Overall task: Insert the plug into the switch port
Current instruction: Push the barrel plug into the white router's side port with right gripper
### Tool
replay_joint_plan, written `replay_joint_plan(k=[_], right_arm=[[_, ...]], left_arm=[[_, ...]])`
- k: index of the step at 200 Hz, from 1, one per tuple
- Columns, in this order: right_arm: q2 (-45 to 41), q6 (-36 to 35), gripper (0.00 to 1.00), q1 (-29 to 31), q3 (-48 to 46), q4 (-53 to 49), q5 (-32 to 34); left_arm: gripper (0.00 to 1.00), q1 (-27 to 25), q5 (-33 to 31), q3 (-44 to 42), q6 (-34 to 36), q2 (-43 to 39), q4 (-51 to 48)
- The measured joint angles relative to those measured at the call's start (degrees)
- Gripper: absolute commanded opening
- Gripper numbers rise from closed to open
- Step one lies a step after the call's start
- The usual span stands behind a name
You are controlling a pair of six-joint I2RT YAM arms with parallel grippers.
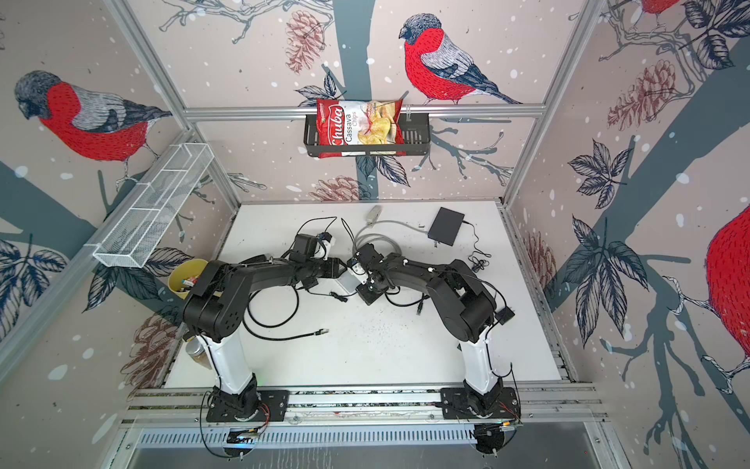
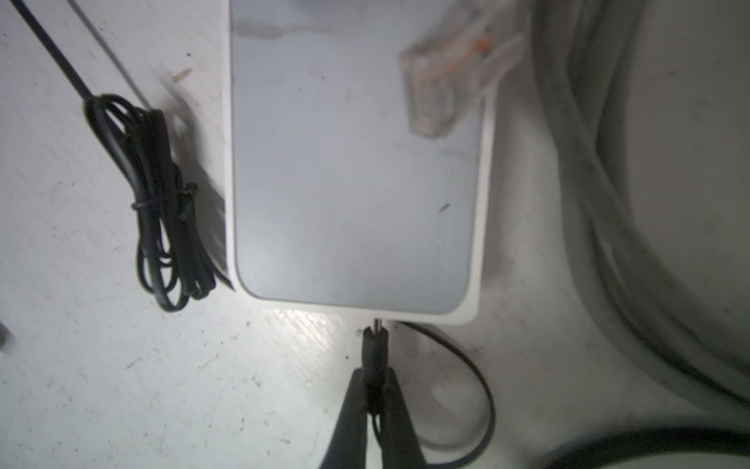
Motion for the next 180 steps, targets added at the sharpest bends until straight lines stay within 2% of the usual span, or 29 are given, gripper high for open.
replay_joint_plan(k=[50, 107, 180], right_arm=[[0.1, -0.5, 0.02, -0.1, 0.1, 0.0, 0.0], [1.7, -1.6, 0.03, 0.1, 2.6, -1.0, 0.1], [2.7, -2.0, 0.04, 1.0, 4.5, -3.4, 2.7]], left_arm=[[0.54, 1.7, 4.9, 1.4, -2.4, 2.0, 1.9], [0.47, 1.9, 8.7, 4.5, -2.4, 4.9, 2.1], [0.37, 2.0, 9.5, 4.3, -1.0, 5.9, 3.6]])
